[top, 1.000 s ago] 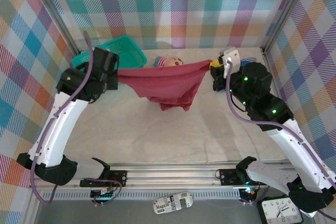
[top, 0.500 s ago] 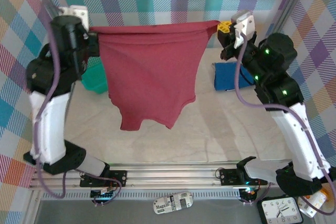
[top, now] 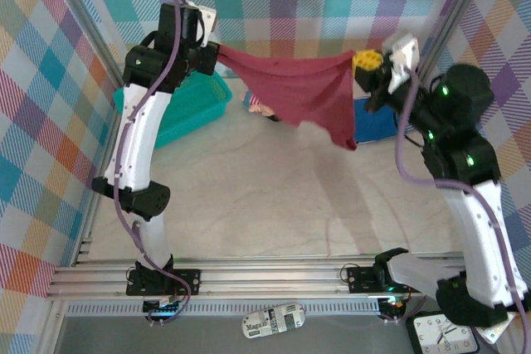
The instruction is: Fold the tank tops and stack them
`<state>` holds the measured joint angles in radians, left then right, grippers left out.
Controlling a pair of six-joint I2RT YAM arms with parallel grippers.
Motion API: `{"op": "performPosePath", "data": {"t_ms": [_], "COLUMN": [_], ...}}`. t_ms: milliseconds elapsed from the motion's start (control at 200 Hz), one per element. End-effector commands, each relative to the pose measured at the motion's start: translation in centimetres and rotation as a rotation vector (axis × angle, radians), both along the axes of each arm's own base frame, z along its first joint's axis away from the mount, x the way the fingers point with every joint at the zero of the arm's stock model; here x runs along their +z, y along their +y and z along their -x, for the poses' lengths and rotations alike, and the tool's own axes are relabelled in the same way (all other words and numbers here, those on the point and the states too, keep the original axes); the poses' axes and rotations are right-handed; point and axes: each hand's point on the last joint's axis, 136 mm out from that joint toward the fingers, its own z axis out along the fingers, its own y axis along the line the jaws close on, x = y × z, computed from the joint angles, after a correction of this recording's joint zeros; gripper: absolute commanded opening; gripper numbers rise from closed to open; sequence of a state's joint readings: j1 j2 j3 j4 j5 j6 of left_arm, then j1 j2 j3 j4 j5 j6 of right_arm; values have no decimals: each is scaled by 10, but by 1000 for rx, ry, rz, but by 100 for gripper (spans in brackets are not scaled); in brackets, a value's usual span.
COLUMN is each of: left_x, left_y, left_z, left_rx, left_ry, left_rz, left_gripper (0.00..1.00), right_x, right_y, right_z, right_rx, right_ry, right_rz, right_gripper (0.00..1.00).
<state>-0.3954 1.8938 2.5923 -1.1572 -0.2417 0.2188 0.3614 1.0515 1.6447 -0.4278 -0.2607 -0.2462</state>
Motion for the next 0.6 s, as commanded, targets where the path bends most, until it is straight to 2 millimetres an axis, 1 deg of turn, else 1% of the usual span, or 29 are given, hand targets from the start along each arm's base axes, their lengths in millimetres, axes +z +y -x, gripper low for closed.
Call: {"op": "performPosePath", "data": {"t_ms": [0, 20, 25, 60, 70, 75, 85, 140, 160, 230, 235, 295, 310, 315, 330, 370, 425, 450, 480, 520, 560, 595], "left_x": [-5, -13, -21, -39, -44, -44, -52, -85, -96, -146, -147, -189, -199, -202, -213, -238, -262, -271, -280, -291, -301, -304], "left_y": [-1, 0, 0, 4, 6, 6, 9, 22, 26, 44, 45, 59, 63, 65, 69, 80, 93, 100, 112, 128, 135, 139], "left_z": [29, 30, 30, 31, 31, 31, 32, 32, 33, 38, 38, 43, 44, 44, 45, 47, 49, 49, 47, 47, 48, 48], "left_rx": [-75, -74, -72, -64, -58, -55, -49, -12, -1, 52, 57, 104, 120, 126, 141, 172, 225, 251, 298, 356, 383, 403], "left_ry": [42, 60, 81, 114, 122, 118, 136, 189, 210, 309, 308, 378, 391, 395, 412, 456, 499, 509, 518, 553, 595, 602], "left_rz": [-17, -27, -37, -64, -72, -73, -86, -117, -116, -148, -150, -192, -207, -212, -226, -258, -305, -331, -370, -427, -475, -499], "left_gripper": [0, 0, 0, 0, 0, 0, 0, 0, 0, 0, 0, 0, 0, 0, 0, 0, 0, 0, 0, 0, 0, 0], "right_x": [-26, -36, -38, -57, -64, -67, -73, -107, -123, -180, -183, -229, -242, -244, -259, -288, -324, -335, -346, -355, -360, -364], "right_y": [22, 24, 25, 31, 32, 33, 34, 42, 47, 61, 63, 80, 85, 87, 93, 111, 137, 149, 163, 180, 195, 207], "right_z": [52, 55, 57, 62, 63, 64, 65, 71, 72, 73, 74, 79, 82, 82, 85, 95, 110, 117, 126, 136, 145, 149], "right_rx": [212, 229, 233, 260, 267, 268, 272, 293, 302, 299, 303, 319, 324, 326, 333, 363, 395, 423, 463, 517, 570, 610], "right_ry": [47, 68, 73, 112, 126, 132, 145, 219, 251, 370, 376, 466, 489, 492, 515, 580, 618, 635, 658, 662, 655, 662], "right_rz": [15, 19, 20, 32, 37, 40, 47, 78, 90, 147, 150, 185, 201, 201, 220, 246, 343, 379, 415, 450, 483, 492], "right_gripper": [0, 0, 0, 0, 0, 0, 0, 0, 0, 0, 0, 0, 0, 0, 0, 0, 0, 0, 0, 0, 0, 0]}}
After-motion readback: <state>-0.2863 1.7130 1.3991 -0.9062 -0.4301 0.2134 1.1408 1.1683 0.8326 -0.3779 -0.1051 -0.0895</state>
